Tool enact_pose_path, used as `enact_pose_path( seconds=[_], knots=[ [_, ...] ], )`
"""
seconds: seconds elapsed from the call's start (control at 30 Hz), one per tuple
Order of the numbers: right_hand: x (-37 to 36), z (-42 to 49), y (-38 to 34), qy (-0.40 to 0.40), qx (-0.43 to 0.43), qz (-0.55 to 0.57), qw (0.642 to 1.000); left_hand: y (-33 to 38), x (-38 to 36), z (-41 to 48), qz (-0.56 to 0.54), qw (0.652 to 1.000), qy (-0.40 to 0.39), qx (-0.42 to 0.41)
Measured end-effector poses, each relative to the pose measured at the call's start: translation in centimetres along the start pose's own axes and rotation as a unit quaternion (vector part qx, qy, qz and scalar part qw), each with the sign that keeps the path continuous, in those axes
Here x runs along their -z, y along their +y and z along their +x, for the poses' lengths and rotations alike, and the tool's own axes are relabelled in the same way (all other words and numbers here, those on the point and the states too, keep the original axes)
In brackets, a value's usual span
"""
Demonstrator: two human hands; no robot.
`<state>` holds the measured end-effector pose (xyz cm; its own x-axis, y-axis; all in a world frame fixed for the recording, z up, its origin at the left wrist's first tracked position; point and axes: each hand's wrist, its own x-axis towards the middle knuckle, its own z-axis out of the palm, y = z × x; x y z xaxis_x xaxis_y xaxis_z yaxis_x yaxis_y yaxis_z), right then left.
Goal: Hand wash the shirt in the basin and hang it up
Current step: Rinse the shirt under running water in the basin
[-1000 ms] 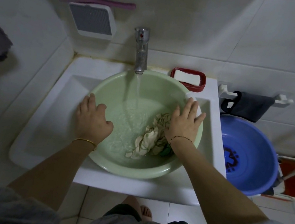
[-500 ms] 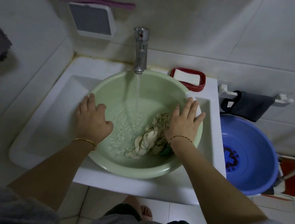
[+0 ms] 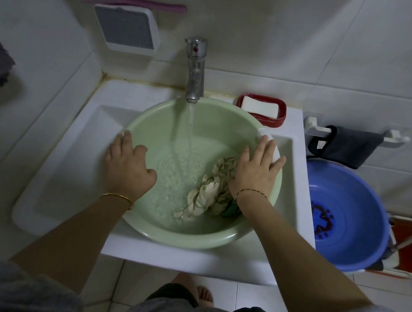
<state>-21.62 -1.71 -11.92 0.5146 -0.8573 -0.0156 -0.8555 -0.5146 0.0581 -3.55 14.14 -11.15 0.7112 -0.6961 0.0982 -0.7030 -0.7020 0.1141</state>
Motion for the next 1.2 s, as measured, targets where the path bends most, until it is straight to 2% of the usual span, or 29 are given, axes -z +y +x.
enact_pose_path(
  seconds=[0.63, 0.83, 1.2],
  knots=[
    [-0.19, 0.07, 0.01, 0.003, -0.004, 0.001, 1.000, 0.32, 0.53, -0.10, 0.014, 1.000, -0.019, 0.005],
    [-0.26, 0.07, -0.04, 0.003, -0.004, -0.003, 1.000, 0.13, 0.18, -0.05, 0.006, 1.000, 0.009, -0.003],
    [-0.34, 0.11, -0.07, 0.005, -0.004, -0.003, 1.000, 0.15, 0.22, -0.06, 0.013, 1.000, 0.005, -0.004]
  ],
)
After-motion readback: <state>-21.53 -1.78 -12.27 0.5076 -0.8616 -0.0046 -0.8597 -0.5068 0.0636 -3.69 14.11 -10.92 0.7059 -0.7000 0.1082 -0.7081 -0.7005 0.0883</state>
